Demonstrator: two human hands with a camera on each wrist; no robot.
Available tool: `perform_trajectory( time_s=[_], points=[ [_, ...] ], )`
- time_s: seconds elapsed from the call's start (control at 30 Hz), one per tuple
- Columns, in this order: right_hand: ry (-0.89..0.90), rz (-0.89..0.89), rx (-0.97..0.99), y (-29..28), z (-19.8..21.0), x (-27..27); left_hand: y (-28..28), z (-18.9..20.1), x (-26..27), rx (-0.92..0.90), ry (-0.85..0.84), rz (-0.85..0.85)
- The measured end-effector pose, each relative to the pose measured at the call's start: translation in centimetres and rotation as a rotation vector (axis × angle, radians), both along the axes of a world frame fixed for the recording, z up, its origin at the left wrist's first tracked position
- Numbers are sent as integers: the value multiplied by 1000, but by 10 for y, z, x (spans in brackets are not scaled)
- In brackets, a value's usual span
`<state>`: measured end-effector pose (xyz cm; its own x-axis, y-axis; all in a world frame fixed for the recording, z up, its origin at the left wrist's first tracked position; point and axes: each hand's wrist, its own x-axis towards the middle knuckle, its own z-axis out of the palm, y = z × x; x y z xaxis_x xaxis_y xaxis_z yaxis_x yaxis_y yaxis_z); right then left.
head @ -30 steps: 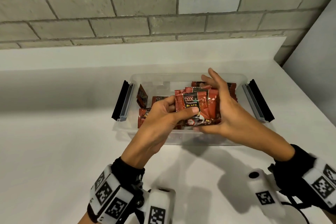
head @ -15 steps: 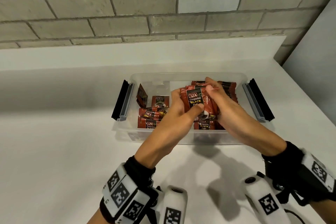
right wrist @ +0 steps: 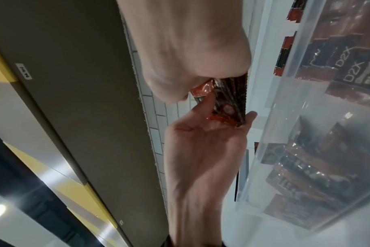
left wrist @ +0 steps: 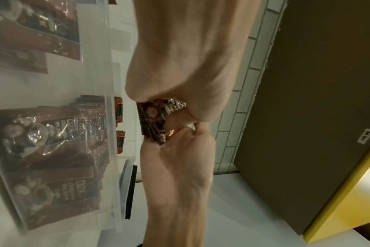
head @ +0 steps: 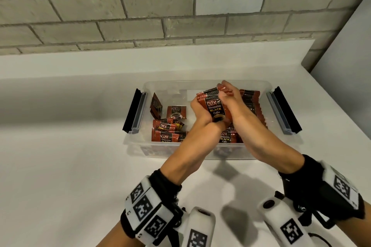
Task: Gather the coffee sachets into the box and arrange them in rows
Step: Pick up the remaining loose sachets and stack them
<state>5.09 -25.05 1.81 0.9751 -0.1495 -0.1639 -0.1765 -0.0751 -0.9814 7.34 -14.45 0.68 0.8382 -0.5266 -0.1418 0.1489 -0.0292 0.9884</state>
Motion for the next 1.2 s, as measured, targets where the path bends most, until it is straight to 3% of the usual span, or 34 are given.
perform_trajectory(
  time_s=[0.3, 0.43, 0.53, 0.73, 0.93, 1.0, 1.1, 1.2],
  points=[
    [61, 113, -231, -10, 6, 3, 3, 3, 7, 66, -39, -65],
    [57, 218, -487, -26, 14, 14, 5, 8, 16, 102, -50, -54],
    [100, 323, -579, -48, 26, 27, 6, 8, 26, 216, -49, -108],
    [334, 789, -764, -58, 32, 48, 1, 2, 35, 491, -10, -364],
    [400, 892, -928, -48, 8, 57, 0, 3, 50, 794, -4, -495],
    [425, 911, -994, -47, 1, 57, 2, 3, 59, 781, 62, -533],
    [428, 928, -1084, -45, -8, 54, 6, -6, 78, 704, 221, -413],
    [399, 944, -1197, -42, -16, 52, 6, -14, 87, 670, 276, -365]
  ],
)
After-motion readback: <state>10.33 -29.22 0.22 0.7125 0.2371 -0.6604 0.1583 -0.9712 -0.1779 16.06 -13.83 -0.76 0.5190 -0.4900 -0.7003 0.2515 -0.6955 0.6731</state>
